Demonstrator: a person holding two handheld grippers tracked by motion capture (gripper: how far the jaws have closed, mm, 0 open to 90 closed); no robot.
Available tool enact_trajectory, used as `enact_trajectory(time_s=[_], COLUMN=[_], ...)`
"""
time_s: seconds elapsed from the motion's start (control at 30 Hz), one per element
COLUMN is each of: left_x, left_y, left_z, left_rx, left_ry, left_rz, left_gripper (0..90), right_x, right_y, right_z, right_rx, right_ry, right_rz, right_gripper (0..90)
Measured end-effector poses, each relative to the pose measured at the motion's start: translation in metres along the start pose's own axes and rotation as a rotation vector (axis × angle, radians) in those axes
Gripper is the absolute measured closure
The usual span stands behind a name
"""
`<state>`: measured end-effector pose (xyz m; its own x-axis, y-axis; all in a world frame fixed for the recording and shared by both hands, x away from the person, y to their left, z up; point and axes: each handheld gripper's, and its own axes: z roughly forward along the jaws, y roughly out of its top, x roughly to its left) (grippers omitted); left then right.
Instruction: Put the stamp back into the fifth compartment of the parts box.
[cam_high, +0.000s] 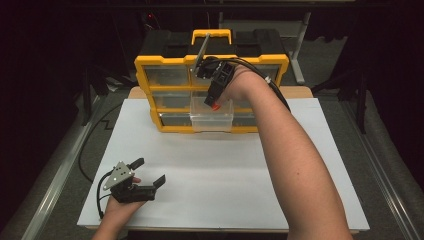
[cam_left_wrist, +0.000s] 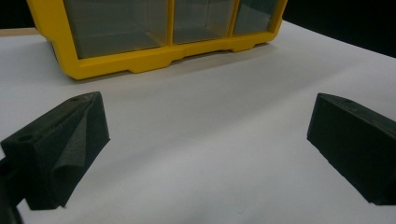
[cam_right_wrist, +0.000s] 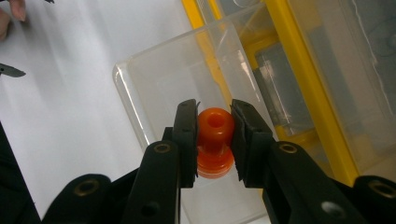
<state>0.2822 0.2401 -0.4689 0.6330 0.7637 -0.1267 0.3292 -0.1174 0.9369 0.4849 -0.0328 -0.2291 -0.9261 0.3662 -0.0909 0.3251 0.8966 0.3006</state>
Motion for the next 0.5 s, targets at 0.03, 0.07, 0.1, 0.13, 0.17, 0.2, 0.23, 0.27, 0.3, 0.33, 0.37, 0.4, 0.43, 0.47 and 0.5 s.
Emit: enact_trajectory(time_s=[0.03,0.07,0.1,0.13,0.17,0.2,0.23,0.27,0.3,0.33,0.37,0.4,0.43,0.47,0.5], left_x=[0.000,0.000,0.000,0.000,0.000,0.000,0.000,0.000,0.000,0.000,0.000,0.000,0.000,0.000,0.000], left_y=[0.000,0.000,0.000,0.000,0.000,0.000,0.000,0.000,0.000,0.000,0.000,0.000,0.000,0.000,0.000], left_z=[0.000,0.000,0.000,0.000,0.000,0.000,0.000,0.000,0.000,0.000,0.000,0.000,0.000,0.000,0.000], left_rx=[-0.001,-0.001,0.000,0.000,-0.001,-0.001,-0.001,0.002,0.003,0.002,0.003,0.002,0.001,0.000,0.003], left_ry=[0.000,0.000,-0.001,-0.001,-0.001,-0.001,-0.002,-0.002,-0.003,-0.003,-0.003,-0.004,-0.004,-0.004,-0.003], left_rz=[0.000,0.000,0.000,0.000,0.000,0.001,0.001,0.001,0.002,0.001,0.001,0.000,-0.001,-0.002,0.000], left_gripper=[0.1,0.1,0.1,0.1,0.1,0.1,0.1,0.1,0.1,0.1,0.1,0.1,0.1,0.1,0.1], right_x=[0.000,0.000,0.000,0.001,0.001,0.001,0.001,0.001,0.000,0.000,0.000,0.000,0.000,0.001,0.001], right_y=[0.000,0.000,0.000,0.000,0.000,0.000,0.000,0.000,0.000,-0.001,-0.001,-0.001,-0.001,-0.002,-0.002], right_z=[0.002,0.003,0.004,0.006,0.007,0.007,0.009,0.010,0.011,0.013,0.014,0.016,0.017,0.019,0.020], right_rx=[-0.002,0.001,0.009,0.011,0.007,0.007,0.010,0.008,0.007,0.006,0.016,0.013,0.019,0.018,0.018], right_ry=[-0.001,-0.005,-0.003,-0.008,-0.007,-0.007,-0.004,-0.004,-0.006,-0.007,-0.004,-0.004,-0.004,-0.008,-0.006], right_rz=[0.002,-0.003,-0.003,-0.004,-0.003,-0.006,-0.002,-0.003,-0.005,-0.003,-0.001,-0.002,-0.003,-0.002,-0.003], right_gripper=[73.6,73.6,73.6,73.6,73.5,73.5,73.5,73.5,73.5,73.5,73.5,73.5,73.5,73.4,73.4])
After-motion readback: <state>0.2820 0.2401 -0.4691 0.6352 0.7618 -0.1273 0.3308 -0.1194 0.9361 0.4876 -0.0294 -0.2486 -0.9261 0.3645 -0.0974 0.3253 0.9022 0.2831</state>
